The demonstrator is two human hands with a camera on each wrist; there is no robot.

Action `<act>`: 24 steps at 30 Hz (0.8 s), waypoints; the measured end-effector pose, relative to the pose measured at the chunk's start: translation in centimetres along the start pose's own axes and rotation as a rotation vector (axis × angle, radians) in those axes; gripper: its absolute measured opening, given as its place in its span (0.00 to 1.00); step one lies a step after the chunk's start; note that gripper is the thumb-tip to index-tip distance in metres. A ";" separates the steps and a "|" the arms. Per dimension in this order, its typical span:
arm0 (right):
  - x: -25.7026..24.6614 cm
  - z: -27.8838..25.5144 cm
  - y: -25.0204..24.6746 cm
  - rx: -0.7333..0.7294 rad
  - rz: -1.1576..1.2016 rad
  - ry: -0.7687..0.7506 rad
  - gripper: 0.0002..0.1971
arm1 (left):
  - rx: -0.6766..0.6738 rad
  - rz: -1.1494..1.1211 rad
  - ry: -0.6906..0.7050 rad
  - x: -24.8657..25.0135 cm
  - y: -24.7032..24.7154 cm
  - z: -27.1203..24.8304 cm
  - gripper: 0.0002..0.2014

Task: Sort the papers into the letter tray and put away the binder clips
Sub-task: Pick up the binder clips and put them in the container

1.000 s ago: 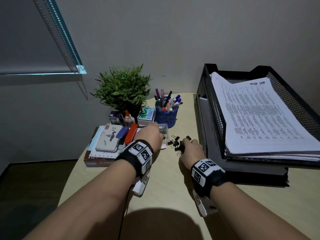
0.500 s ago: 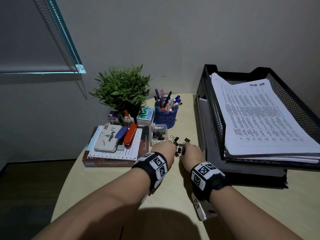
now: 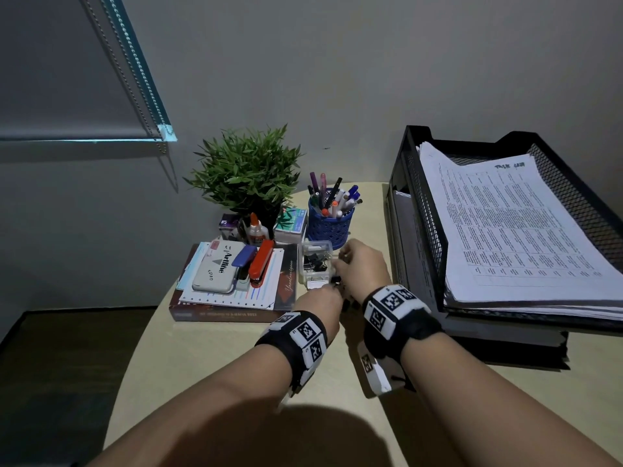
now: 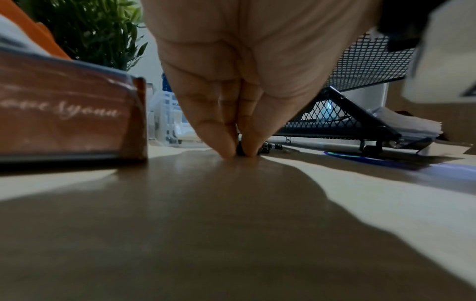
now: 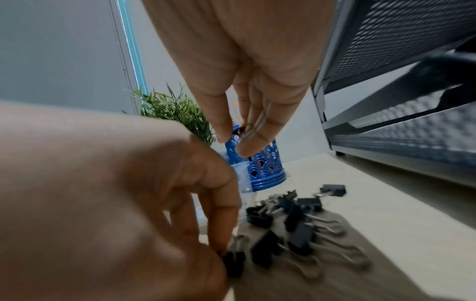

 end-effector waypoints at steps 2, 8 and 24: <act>-0.7 1.0 0.6 -0.020 0.043 0.003 0.15 | -0.030 0.006 -0.009 0.0 0.1 0.0 0.15; 1.2 0.6 0.8 -0.102 -0.098 0.038 0.14 | -0.085 -0.016 0.020 -0.1 1.1 -0.2 0.21; 4.9 -3.6 3.2 -0.277 -0.312 0.050 0.12 | 0.295 -0.220 0.017 -2.0 -6.5 0.9 0.15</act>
Point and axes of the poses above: each hand's wrist, its own z-axis towards the middle knuckle, its own y-axis out of the palm, x = y × z, the point moved 10 cm from there along z, towards the middle knuckle, and after that the axes turned 14 degrees about -y, right-handed, at the moved point
